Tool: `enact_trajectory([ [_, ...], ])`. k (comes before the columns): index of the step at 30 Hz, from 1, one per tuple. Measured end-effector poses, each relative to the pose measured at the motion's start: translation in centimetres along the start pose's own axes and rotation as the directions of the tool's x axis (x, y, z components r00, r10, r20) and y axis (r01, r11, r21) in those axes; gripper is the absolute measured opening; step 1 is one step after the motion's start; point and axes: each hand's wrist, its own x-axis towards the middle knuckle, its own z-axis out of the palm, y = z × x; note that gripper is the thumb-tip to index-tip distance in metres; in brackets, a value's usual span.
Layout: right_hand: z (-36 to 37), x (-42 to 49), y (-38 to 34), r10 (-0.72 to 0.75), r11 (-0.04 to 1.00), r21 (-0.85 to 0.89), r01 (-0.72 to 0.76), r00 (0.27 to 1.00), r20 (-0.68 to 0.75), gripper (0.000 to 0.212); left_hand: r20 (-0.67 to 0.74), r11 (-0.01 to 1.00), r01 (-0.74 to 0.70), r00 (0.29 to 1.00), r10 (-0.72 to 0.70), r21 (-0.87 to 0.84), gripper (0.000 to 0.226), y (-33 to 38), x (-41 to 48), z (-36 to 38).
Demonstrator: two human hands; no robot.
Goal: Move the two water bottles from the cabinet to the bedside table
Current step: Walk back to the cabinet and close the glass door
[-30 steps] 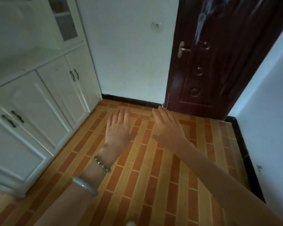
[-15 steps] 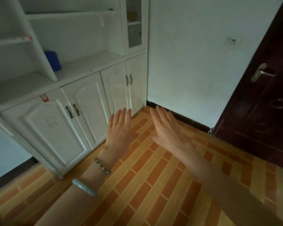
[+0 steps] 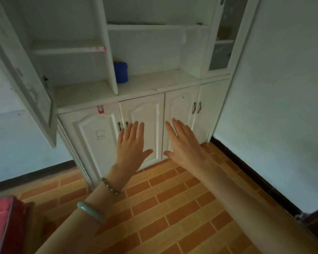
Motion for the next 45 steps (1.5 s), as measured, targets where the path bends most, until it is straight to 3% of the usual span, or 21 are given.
enact_trajectory([
  [7,2.2,8.5,1.4,-0.193,0.981,0.032,0.193,0.981,0.004,0.095,-0.009,0.977,0.203,0.979,-0.202,0.072,0.093,-2.6,4.1,1.6],
  [17,6.1,19.8,-3.1,-0.446,0.89,0.125,0.439,0.894,0.035,0.093,-0.032,0.889,0.431,0.901,-0.432,0.155,0.094,-10.5,7.0,2.7],
  [33,8.7,36.4,-16.4,-0.685,0.694,0.185,0.695,0.717,-0.124,0.091,-0.312,0.711,0.63,0.775,-0.55,0.311,0.1,-25.7,10.6,1.0],
  [38,8.3,38.3,-20.1,-0.77,0.579,0.228,0.783,0.617,-0.161,0.093,-0.476,0.628,0.71,0.693,-0.541,0.32,0.091,-27.1,8.6,-0.4],
  [45,8.5,39.7,-22.0,-0.845,0.465,0.261,0.846,0.512,-0.154,0.091,-0.499,0.449,0.839,0.544,-0.674,0.308,0.085,-29.0,7.3,-0.8],
])
